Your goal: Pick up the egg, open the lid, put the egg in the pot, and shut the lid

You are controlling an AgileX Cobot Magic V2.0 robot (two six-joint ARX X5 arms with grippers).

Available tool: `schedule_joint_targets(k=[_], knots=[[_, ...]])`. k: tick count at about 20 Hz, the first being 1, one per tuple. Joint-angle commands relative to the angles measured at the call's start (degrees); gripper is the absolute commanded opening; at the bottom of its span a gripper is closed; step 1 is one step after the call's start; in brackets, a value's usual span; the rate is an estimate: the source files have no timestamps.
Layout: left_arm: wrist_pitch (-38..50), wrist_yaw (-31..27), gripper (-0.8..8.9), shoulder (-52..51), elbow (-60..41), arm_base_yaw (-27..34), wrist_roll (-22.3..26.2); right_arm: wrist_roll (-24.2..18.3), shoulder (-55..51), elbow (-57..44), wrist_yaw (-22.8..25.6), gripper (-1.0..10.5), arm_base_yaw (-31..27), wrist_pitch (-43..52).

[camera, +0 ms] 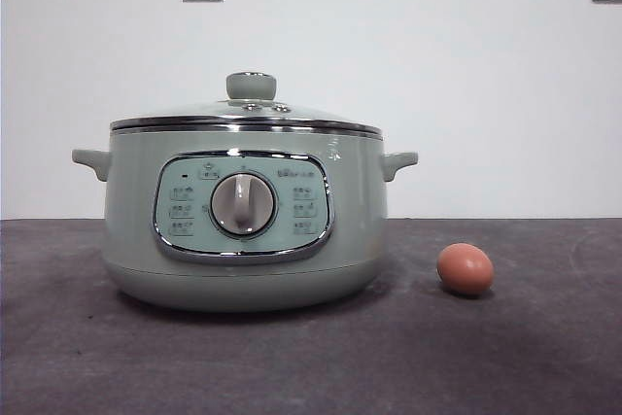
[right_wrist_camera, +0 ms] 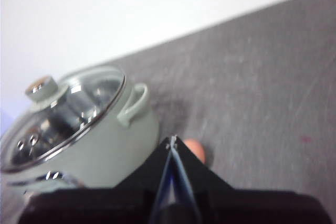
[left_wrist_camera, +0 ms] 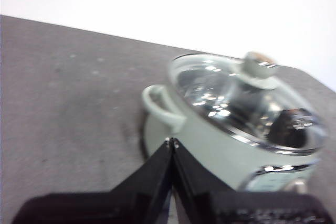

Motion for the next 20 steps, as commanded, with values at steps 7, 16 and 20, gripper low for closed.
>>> schedule_joint_targets(k=[7, 16, 20], knots=[[-9.7, 9.0, -0.06, 8.3, 13.8, 0.1, 1.2, -14.4, 14.7, 21.2, -5.6, -0.1, 0.2, -22.1], [-32.9, 18.4, -0.06, 22.0, 30.6, -0.5, 13.9, -26.1, 27.6, 42.0, -6.9, -0.1, 0.2, -49.1], [-47.2, 18.2, -0.06, 26.9, 37.6, -2.3, 21.4, -26.3, 29.6, 45.0, -6.8, -0.1, 0.6, -55.3]])
